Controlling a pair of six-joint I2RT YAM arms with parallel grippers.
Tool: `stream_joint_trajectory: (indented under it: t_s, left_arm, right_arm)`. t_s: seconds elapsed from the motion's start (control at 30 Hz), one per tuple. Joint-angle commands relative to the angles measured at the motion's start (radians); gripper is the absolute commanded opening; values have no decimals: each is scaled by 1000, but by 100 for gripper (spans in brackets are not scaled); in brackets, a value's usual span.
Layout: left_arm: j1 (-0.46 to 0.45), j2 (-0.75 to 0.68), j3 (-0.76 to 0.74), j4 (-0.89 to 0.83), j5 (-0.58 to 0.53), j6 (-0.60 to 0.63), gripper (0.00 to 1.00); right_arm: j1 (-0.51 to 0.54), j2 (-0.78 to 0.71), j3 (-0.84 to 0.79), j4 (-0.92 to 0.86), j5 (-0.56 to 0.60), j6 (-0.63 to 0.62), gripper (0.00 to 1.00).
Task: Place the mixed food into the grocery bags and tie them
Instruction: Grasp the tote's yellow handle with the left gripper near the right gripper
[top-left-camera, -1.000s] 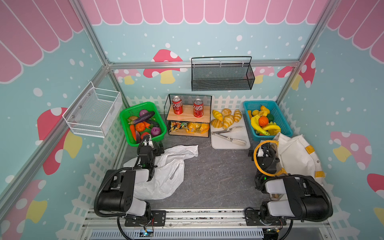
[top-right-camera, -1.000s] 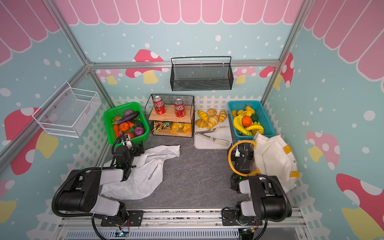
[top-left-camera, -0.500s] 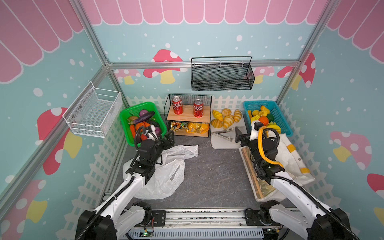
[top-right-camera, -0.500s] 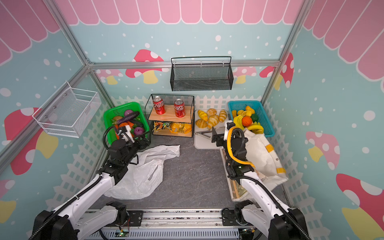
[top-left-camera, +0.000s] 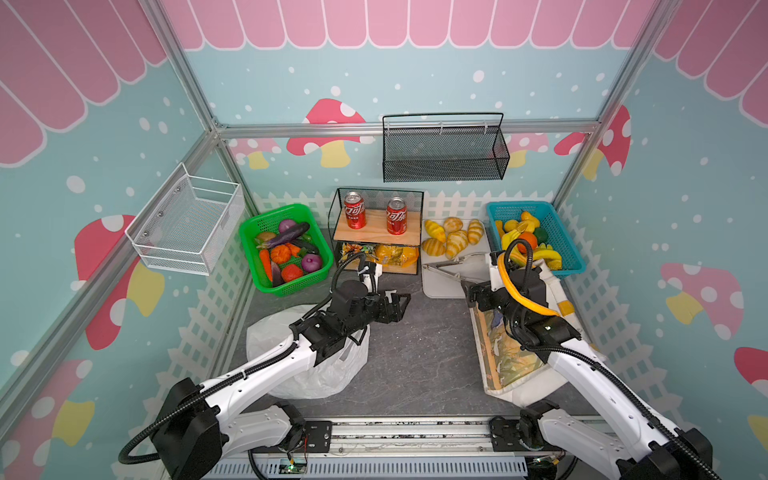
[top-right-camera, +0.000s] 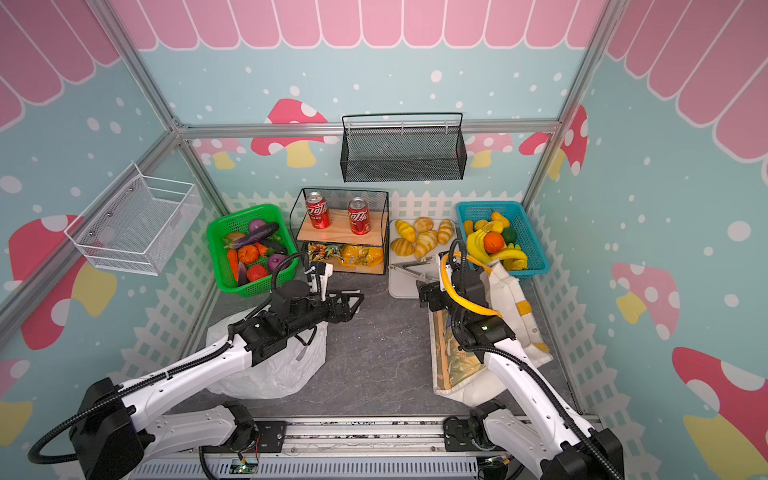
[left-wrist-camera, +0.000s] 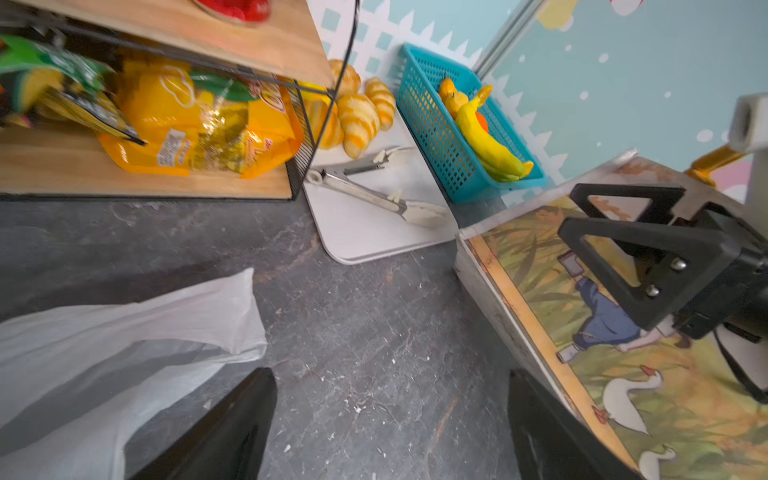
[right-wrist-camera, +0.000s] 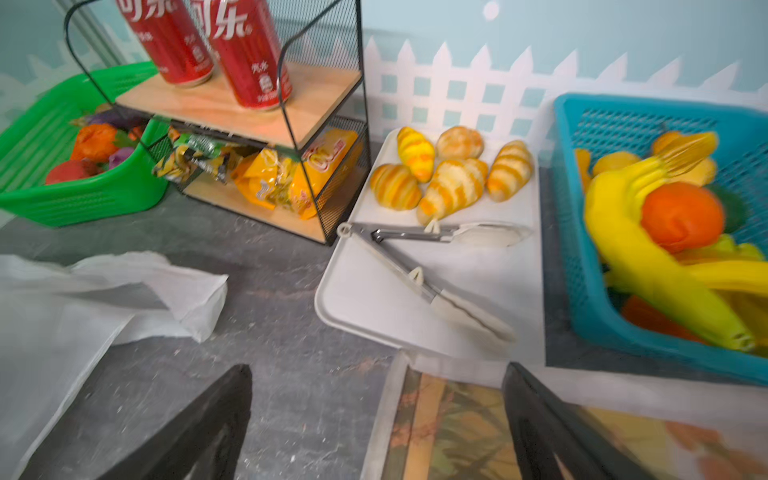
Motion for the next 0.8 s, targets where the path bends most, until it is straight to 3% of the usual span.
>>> stream_joint_trajectory:
  t_s: [0.0,0.17,0.37,0.53,0.6,0.77]
  left_arm:
    - [-62,41,-35,122,98,-73,88]
    - [-114,117,22,104,106,-59,85]
    - [-141,33,48,134,118,54,81]
    - [-209,1,112,139,178,170,75]
    - [-248,17,143,126,196,293,74]
    - [-343,34,186,84,125,866,76]
  right_arm:
    - [6,-38,-22,34,-122,49,97]
    - [6,-29,-98,64,-211,121,97]
    - [7,-93,-301,296,-336,230,97]
    - [7,-89,-324,312,-317,219,97]
    - [6,-82,-327,319,-316,216,97]
    - [7,-60,-326,328,-327,216,96]
